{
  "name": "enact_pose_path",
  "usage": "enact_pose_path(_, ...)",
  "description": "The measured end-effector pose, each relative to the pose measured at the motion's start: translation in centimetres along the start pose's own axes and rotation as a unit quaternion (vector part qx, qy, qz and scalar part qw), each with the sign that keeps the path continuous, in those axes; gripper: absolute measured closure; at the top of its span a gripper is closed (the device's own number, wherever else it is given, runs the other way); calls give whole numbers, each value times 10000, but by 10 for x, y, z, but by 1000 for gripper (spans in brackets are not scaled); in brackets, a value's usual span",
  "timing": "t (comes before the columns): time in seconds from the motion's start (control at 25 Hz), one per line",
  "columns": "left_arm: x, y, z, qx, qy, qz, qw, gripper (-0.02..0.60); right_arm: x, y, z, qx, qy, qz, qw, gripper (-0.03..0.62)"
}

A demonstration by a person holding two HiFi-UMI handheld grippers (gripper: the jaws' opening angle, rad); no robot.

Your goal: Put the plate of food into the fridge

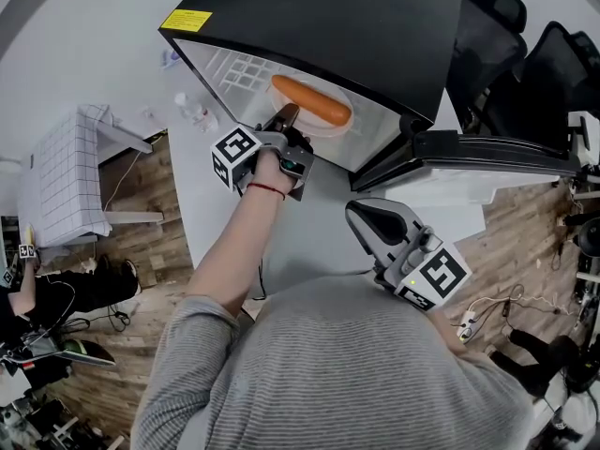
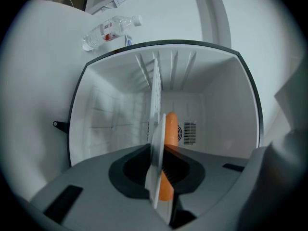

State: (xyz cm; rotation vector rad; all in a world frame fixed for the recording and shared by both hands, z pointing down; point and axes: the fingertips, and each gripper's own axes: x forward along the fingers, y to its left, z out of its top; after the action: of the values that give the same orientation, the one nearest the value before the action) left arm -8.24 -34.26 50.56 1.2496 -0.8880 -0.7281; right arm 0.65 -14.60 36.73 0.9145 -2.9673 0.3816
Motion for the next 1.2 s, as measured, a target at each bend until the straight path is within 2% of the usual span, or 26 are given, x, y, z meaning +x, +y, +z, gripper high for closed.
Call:
enact_pose_path(0.32,7,0,0,10,-184,86,9998,526,1,-1,0,17,-15,27,10000,579)
enact_pose_path(0.52,7,-4,-1,77,-128,-130,9998,523,3,1,0,24,-7,56,10000,579)
enact_pose_path(0.76,1,-5,-1,240,-2,-219,9995,426,4,4,1,-15,-19,94,10000,579)
enact_pose_path(1.04,-23,-10,-6,493,95,-312,9983,414,4,8,1,-35,-22,132,9999,579)
enact_pose_path(1.2,-32,-7,-23,309,253,-216,9990,416,5,10,3,-27,-38,136,9999,579)
